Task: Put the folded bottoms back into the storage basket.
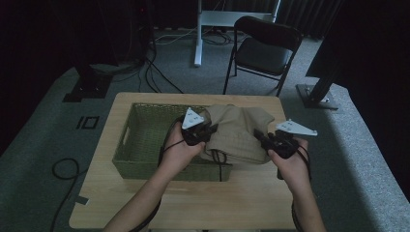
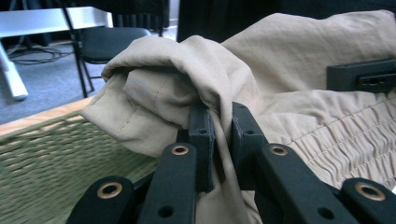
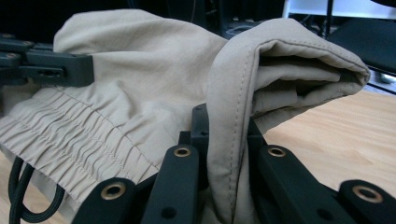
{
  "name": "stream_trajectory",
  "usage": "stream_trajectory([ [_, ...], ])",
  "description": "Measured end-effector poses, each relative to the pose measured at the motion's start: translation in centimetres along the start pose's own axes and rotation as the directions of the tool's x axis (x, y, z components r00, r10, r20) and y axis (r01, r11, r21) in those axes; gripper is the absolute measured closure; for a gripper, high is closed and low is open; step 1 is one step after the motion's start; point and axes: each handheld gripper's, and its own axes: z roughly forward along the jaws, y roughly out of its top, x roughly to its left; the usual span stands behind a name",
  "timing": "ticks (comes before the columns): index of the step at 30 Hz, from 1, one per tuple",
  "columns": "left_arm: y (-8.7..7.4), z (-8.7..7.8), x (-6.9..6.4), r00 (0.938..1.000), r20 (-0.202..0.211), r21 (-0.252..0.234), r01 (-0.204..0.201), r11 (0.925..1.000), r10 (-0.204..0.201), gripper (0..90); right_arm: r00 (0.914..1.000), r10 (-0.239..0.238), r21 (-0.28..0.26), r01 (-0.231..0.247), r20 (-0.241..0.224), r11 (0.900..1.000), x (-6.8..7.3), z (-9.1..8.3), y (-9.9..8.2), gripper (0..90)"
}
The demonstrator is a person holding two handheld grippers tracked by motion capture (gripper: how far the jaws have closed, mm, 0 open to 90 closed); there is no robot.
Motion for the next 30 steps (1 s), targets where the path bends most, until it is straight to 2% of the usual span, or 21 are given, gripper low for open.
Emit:
stream_trajectory([
  [1,-0.1,-0.4,0.7,0.9999,-0.012,-0.009,0.001,1.0,-0.001,82.3,0.9999,-0.01,-0.002,0.01,-0.008,0.9999,0.5,0.6,0.4,82.3],
  [2,-0.1,-0.4,0.7,0.9999,-0.012,-0.009,0.001,1.0,-0.001,82.3,0.9999,-0.01,-0.002,0.01,-0.008,0.9999,0.5,0.6,0.4,82.3],
  [6,-0.2,-1.2,2.2,0.9994,-0.034,-0.013,0.007,0.9999,-0.007,82.3,0.9993,-0.033,-0.006,0.033,-0.018,0.9994,1.9,1.8,1.0,82.4],
  [7,-0.2,-1.6,2.9,0.9988,-0.046,-0.023,0.013,0.9996,-0.014,82.3,0.9991,-0.035,-0.005,0.035,-0.023,0.9994,2.3,2.3,1.2,82.3],
  [8,-0.2,-1.6,2.9,0.9988,-0.046,-0.023,0.013,0.9996,-0.014,82.4,0.9991,-0.035,-0.005,0.035,-0.023,0.9994,2.3,2.3,1.2,82.3],
  [9,-0.3,-2.0,3.6,0.9983,-0.056,-0.026,0.015,0.9995,-0.017,82.4,0.999,-0.026,-0.008,0.026,-0.036,0.9996,2.7,3.1,1.5,82.4],
  [10,-0.3,-2.0,3.6,0.9983,-0.056,-0.026,0.015,0.9995,-0.017,82.4,0.999,-0.026,-0.008,0.026,-0.036,0.9996,2.7,3.1,1.5,82.4],
  [14,-0.5,-2.7,5.0,0.9963,-0.086,-0.033,0.008,0.9994,-0.011,82.4,0.9983,-0.03,-0.016,0.029,-0.051,0.9994,3.9,4.6,1.9,82.4],
  [21,-1.5,-3.4,7.9,0.9893,-0.144,-0.035,0.021,0.9992,-0.026,82.5,0.9955,-0.055,-0.021,0.054,-0.077,0.9983,6.0,7.3,2.5,82.4],
  [22,-1.5,-3.4,7.9,0.9893,-0.144,-0.035,0.021,0.9992,-0.026,82.5,0.9955,-0.055,-0.021,0.054,-0.077,0.9983,6.0,7.3,2.5,82.4],
  [23,-1.7,-3.6,8.6,0.9875,-0.154,-0.031,0.028,0.9991,-0.032,82.5,0.995,-0.062,-0.022,0.06,-0.078,0.9979,6.5,8.0,2.7,82.3],
  [24,-1.7,-3.6,8.6,0.9875,-0.154,-0.031,0.028,0.9991,-0.032,82.6,0.995,-0.062,-0.022,0.06,-0.078,0.9979,6.5,8.0,2.7,82.3],
  [27,-2.4,-3.8,10.0,0.9829,-0.179,-0.036,0.036,0.9987,-0.042,82.5,0.9941,-0.061,-0.015,0.06,-0.089,0.9981,7.3,9.7,2.6,82.4],
  [30,-2.7,-3.8,10.6,0.9805,-0.191,-0.029,0.043,0.9986,-0.048,82.7,0.9941,-0.057,-0.01,0.057,-0.092,0.9983,7.6,10.5,2.6,82.4],
])
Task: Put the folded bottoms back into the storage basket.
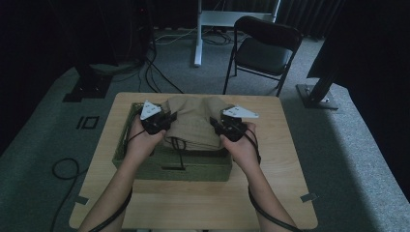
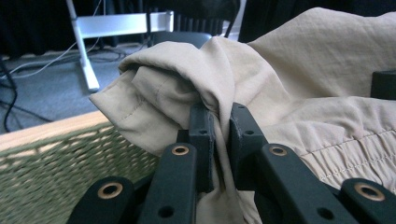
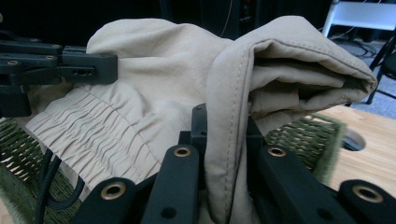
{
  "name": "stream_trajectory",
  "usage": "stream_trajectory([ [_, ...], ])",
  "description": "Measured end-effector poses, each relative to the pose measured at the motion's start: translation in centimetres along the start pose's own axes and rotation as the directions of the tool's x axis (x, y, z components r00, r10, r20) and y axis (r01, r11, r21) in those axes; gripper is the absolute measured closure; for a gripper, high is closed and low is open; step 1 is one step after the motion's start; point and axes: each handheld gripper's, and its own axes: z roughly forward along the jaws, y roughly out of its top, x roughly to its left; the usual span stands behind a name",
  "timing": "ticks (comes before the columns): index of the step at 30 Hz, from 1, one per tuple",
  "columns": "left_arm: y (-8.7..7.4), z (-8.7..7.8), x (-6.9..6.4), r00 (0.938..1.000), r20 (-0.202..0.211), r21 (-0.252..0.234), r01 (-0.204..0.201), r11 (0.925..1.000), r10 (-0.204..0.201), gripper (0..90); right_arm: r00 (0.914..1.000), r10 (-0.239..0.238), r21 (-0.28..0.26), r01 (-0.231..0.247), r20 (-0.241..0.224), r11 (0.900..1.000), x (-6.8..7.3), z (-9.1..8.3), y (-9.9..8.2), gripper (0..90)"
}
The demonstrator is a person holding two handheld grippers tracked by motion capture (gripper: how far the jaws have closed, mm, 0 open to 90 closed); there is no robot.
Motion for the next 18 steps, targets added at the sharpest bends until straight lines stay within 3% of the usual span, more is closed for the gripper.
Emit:
stream_trajectory([
  [9,-2.5,1.4,2.0,0.9979,-0.062,0.066,0.022,0.9976,-0.018,83.5,0.9996,0.028,0.026,-0.027,-0.005,0.9993,0.3,4.3,-1.9,82.4],
  [18,-4.3,2.7,2.7,0.9967,-0.081,0.135,0.016,0.9907,-0.005,83.9,0.9992,0.039,0.086,-0.04,0.01,0.9955,0.5,6.6,-3.8,82.3],
])
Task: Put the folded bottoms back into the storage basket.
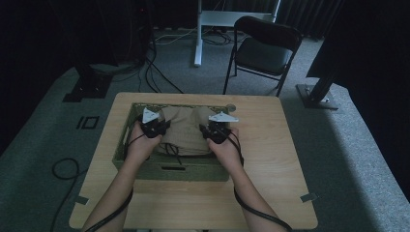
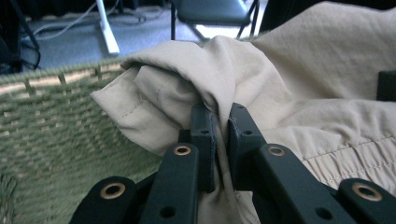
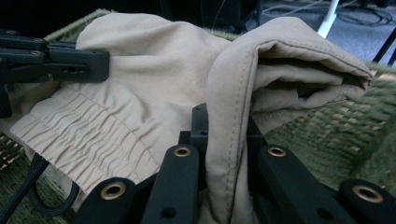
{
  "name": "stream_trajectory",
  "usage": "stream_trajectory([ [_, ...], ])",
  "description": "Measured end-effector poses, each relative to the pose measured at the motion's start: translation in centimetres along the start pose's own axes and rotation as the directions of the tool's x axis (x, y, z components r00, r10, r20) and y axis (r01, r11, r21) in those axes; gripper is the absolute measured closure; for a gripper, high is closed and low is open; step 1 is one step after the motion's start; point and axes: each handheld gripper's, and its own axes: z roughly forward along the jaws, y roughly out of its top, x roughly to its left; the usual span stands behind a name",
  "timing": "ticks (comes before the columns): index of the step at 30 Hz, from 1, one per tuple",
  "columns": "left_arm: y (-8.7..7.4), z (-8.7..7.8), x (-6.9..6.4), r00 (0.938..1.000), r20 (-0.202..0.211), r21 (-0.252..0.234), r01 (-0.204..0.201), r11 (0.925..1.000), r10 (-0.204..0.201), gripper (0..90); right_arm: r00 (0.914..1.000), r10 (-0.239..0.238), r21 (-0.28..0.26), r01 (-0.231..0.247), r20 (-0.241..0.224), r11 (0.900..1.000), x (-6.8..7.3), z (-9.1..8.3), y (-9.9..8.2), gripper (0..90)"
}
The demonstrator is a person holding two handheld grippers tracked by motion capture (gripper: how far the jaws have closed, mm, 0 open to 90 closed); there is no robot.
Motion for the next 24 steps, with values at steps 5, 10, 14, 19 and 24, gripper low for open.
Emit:
stream_trajectory([
  [5,-0.9,0.8,0.1,0.9998,-0.018,0.021,0.014,0.9997,-0.013,83.8,0.9998,0.003,0.035,-0.004,0.02,0.9994,0.1,1.5,-0.4,82.2],
  [10,-1.2,1.3,0.3,0.9992,-0.02,0.036,0.035,0.9987,-0.034,83.8,0.9992,0.012,0.059,-0.014,0.037,0.9982,-0.2,2.4,-0.7,82.1],
  [14,-1.5,2.0,0.4,0.9991,-0.029,0.046,0.033,0.9984,-0.032,83.7,0.9978,-0.005,0.072,0.0,0.066,0.9974,-0.1,3.0,-1.0,82.0],
  [19,-2.0,2.7,0.7,0.9978,-0.03,0.074,0.062,0.9953,-0.06,83.6,0.9954,-0.006,0.128,-0.007,0.096,0.9917,0.3,3.6,-1.1,81.8],
  [24,-2.4,3.1,0.7,0.9969,-0.03,0.099,0.076,0.9922,-0.073,83.2,0.9943,0.003,0.169,-0.022,0.107,0.9853,0.2,4.5,-1.8,81.3],
])
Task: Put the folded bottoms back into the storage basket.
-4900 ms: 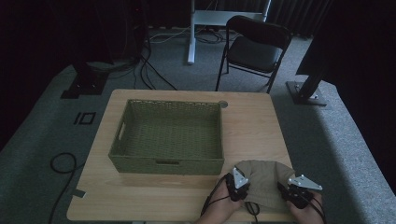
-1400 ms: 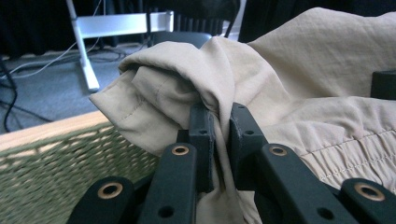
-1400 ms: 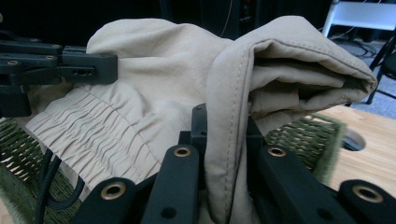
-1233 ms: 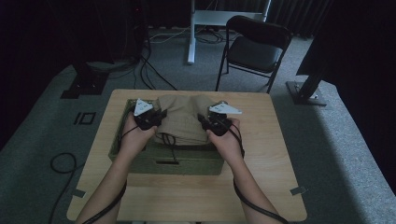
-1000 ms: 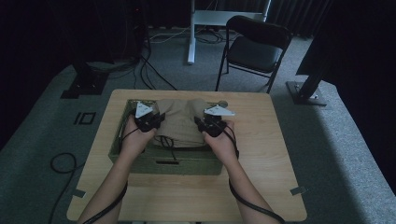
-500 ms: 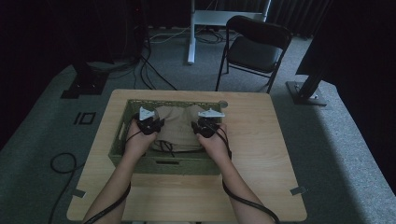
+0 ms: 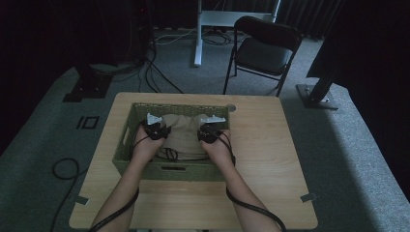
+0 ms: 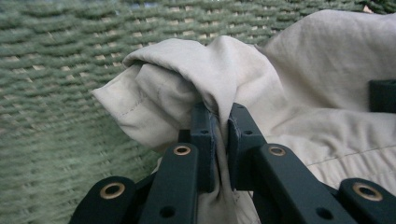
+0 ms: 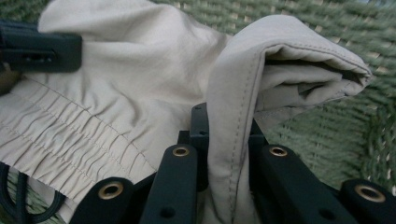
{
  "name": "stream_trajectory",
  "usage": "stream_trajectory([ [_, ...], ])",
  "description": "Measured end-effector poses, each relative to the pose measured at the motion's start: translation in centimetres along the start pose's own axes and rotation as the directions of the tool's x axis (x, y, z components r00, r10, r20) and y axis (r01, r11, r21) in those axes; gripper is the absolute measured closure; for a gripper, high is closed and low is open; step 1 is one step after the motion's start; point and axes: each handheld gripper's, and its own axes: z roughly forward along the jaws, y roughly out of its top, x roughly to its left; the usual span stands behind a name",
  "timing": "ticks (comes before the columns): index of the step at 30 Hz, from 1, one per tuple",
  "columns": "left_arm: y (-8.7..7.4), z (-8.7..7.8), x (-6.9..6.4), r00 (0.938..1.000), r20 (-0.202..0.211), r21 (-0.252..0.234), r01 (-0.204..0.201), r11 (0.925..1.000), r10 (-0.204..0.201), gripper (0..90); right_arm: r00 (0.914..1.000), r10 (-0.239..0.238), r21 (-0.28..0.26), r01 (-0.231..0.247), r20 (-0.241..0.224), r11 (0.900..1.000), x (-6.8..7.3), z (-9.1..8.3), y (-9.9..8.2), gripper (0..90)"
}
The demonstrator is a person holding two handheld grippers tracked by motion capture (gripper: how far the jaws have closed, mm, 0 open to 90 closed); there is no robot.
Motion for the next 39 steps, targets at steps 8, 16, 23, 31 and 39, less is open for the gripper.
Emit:
stream_trajectory([
  [8,-0.9,0.9,-0.4,0.9999,0.013,0.053,-0.005,0.9986,0.005,82.5,0.9996,0.0,0.104,-0.003,0.029,0.9946,-0.3,1.2,-0.9,78.3],
  [16,-1.0,1.0,-0.7,0.9986,-0.018,-0.011,-0.05,0.9987,0.05,51.8,0.9984,-0.054,0.075,0.052,0.018,0.9958,-0.4,1.3,-0.6,37.2],
  [23,-0.3,0.2,-1.0,0.997,-0.004,-0.039,-0.078,0.9962,0.077,28.1,0.9999,-0.008,0.039,0.008,-0.015,0.9992,-1.4,1.2,-0.4,19.1],
  [31,0.8,-1.5,-2.1,0.9977,0.025,-0.094,-0.06,0.9937,0.062,19.0,0.9983,-0.048,-0.048,0.046,-0.034,0.9978,-1.7,-0.3,0.4,14.7],
  [39,2.0,-3.3,-2.8,0.9977,0.053,-0.126,-0.034,0.9915,0.041,18.5,0.9944,-0.075,-0.091,0.069,-0.074,0.9935,-1.7,-2.4,1.5,13.9],
])
